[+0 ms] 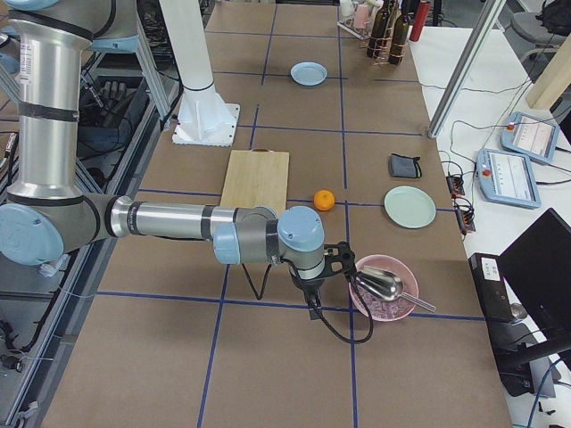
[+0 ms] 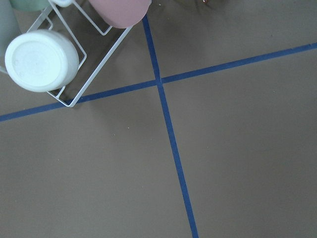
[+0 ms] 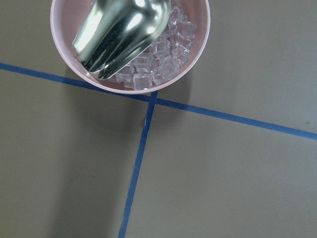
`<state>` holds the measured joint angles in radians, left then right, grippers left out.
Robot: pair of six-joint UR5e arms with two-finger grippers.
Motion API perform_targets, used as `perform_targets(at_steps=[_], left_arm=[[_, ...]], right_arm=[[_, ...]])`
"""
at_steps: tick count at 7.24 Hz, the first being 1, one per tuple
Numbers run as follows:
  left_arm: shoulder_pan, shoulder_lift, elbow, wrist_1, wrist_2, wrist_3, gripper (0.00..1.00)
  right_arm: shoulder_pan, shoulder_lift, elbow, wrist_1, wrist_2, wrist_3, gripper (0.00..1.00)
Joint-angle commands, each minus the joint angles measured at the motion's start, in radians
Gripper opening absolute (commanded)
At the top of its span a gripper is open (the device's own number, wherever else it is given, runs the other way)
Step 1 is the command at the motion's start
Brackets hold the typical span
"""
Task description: Pick orange to plate
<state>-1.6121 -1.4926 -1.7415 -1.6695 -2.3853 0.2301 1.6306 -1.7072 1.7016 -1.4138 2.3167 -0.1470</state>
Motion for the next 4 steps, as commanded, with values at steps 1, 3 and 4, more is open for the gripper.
perform_targets(at_steps=[1, 3, 4], left_arm=[[0.001, -0.038, 0.025, -0.285, -0.002, -0.005, 1.0], [-0.002, -0.014, 0.1, -0.548, -0.014, -0.002, 1.0], [0.01, -0.006, 0.112, -0.688, -0.014, -0.002, 1.0]], right_arm=[[0.0, -0.002, -0.008, 0.032, 0.001, 0.012, 1.0], [0.0, -0.009, -0.008, 0.05, 0.001, 0.011, 1.0], [0.0, -0.02, -0.01, 0.073, 0.013, 0.011, 1.0]])
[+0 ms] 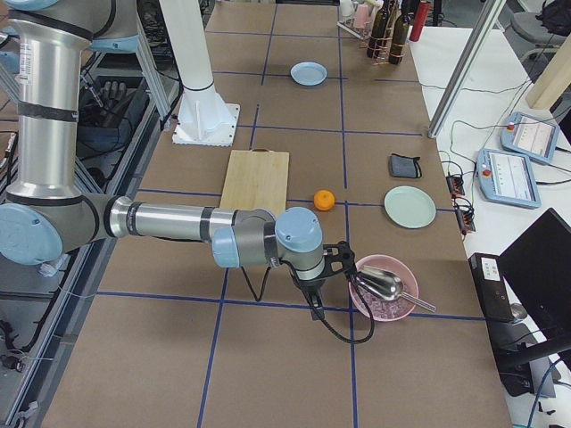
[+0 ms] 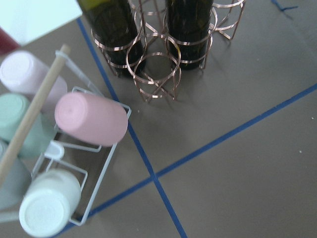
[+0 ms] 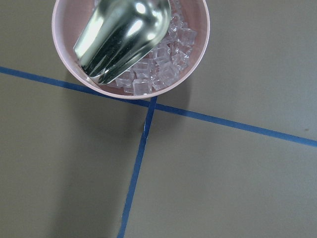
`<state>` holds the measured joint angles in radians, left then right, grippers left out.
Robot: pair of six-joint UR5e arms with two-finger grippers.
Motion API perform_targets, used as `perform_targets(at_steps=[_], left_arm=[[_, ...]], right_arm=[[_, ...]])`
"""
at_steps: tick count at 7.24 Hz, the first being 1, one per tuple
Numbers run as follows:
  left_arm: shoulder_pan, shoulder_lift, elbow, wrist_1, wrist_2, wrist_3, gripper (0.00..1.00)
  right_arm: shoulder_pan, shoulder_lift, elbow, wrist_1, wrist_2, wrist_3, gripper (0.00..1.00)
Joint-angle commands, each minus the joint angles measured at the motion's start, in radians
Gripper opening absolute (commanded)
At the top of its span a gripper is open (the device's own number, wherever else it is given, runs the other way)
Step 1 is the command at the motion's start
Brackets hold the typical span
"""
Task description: Pick orange to plate
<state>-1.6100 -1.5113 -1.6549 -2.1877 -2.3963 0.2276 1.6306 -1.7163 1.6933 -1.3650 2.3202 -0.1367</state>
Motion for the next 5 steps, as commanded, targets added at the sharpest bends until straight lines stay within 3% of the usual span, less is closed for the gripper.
perform_targets(at_steps=[1, 2, 3, 4, 5], left_arm=[[0.11, 0.043, 0.023, -0.219, -0.026, -0.099, 1.0], [0.204, 0.048, 0.018, -0.233, -0.017, -0.33, 1.0], [0.296, 0.051, 0.017, -0.295, 0.056, -0.491, 1.0], [0.421, 0.054, 0.017, -0.372, 0.21, -0.675, 1.0], [0.534, 0.054, 0.018, -0.43, 0.288, -0.867, 0.99]], right_arm=[[0.0, -0.014, 0.002, 0.029, 0.031, -0.004, 1.0], [0.0, -0.014, 0.002, 0.035, 0.031, -0.006, 1.0], [0.0, -0.016, -0.001, 0.049, 0.031, -0.003, 1.0], [0.0, -0.017, 0.0, 0.049, 0.033, -0.001, 1.0], [0.0, -0.017, -0.001, 0.049, 0.033, -0.003, 1.0]])
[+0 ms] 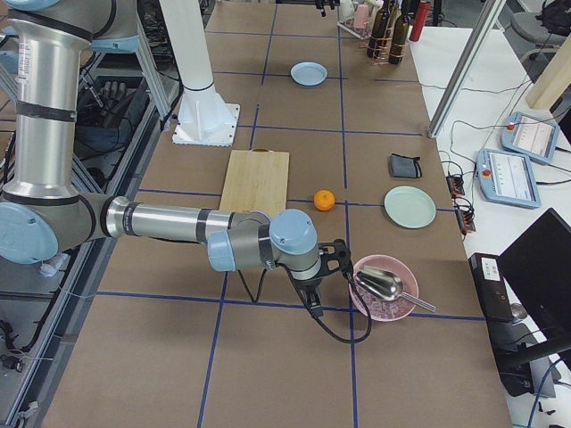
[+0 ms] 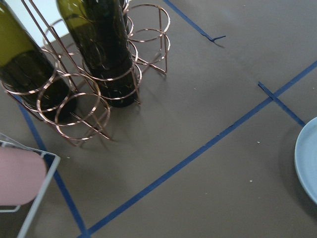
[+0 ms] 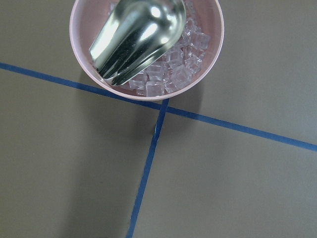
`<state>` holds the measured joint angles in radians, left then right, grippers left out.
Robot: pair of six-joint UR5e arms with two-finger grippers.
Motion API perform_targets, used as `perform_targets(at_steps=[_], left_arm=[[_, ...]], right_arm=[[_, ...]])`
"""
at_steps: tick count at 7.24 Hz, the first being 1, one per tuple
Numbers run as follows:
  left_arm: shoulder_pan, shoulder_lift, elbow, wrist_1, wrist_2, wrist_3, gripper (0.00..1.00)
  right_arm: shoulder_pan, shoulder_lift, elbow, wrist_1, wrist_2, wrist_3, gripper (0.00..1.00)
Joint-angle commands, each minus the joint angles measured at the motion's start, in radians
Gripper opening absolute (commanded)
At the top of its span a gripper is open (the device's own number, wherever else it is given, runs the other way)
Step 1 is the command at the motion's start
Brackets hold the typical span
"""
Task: Pick orange to plate
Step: 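Move the left gripper to the light blue plate's rim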
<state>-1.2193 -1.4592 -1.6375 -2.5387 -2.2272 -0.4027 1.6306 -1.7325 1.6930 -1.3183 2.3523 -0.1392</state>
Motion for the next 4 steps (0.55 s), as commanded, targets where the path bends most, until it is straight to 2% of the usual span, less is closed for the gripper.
perform_targets(at_steps=[1, 2, 3, 4], left_arm=[[0.249, 0.002, 0.001, -0.11, 0.206, -0.404, 0.8], [0.336, 0.0, 0.004, -0.117, 0.272, -0.55, 0.63], [0.413, -0.001, 0.004, -0.117, 0.337, -0.621, 0.61], [0.453, -0.009, 0.008, -0.117, 0.359, -0.666, 0.61]], right_arm=[[0.0, -0.002, -0.001, 0.002, -0.001, 0.001, 1.0], [0.0, -0.002, -0.003, 0.002, -0.001, 0.001, 1.0], [0.0, -0.002, -0.003, 0.002, 0.001, 0.001, 1.0], [0.0, -0.002, -0.003, 0.002, -0.001, 0.001, 1.0]])
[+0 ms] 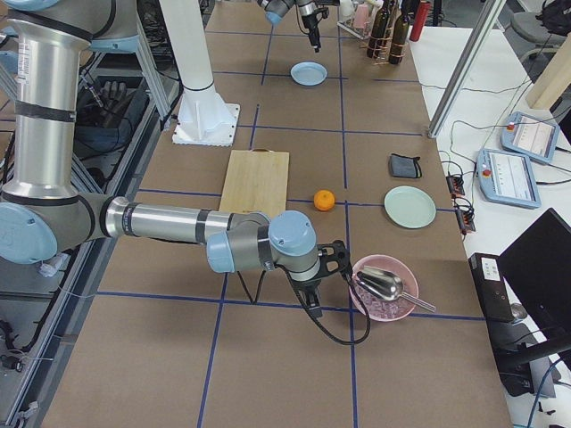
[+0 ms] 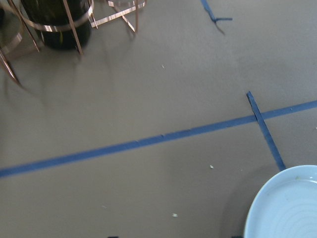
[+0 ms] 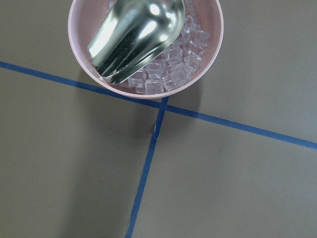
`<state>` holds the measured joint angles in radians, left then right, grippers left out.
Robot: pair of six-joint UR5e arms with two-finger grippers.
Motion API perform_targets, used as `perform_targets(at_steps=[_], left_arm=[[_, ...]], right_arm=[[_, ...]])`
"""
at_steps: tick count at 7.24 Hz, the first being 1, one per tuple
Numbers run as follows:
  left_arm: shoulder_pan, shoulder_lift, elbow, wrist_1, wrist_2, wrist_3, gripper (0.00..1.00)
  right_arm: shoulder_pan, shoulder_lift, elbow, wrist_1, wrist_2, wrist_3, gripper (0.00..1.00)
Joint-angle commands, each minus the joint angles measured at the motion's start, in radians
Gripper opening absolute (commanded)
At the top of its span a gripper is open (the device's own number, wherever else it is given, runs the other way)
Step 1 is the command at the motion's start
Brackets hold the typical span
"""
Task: Pick orange to plate
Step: 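Move the left gripper to the light blue plate's rim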
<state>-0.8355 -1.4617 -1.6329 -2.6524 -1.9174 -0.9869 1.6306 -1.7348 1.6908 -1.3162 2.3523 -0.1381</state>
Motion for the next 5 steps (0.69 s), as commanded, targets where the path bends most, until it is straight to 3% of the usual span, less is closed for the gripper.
perform_targets(at_steps=[1, 3, 5], left_arm=[[0.091, -0.008, 0.008, -0.003, 0.073, -0.085, 0.61], [0.099, -0.009, 0.008, -0.003, 0.078, -0.088, 0.6], [0.117, -0.012, 0.01, -0.003, 0.078, -0.104, 0.47]], right_arm=[[0.0, 0.0, -0.002, 0.0, -0.001, 0.0, 1.0], [0.0, 0.0, -0.002, 0.0, -0.001, 0.002, 1.0], [0.0, 0.0, -0.005, 0.0, -0.001, 0.002, 1.0]])
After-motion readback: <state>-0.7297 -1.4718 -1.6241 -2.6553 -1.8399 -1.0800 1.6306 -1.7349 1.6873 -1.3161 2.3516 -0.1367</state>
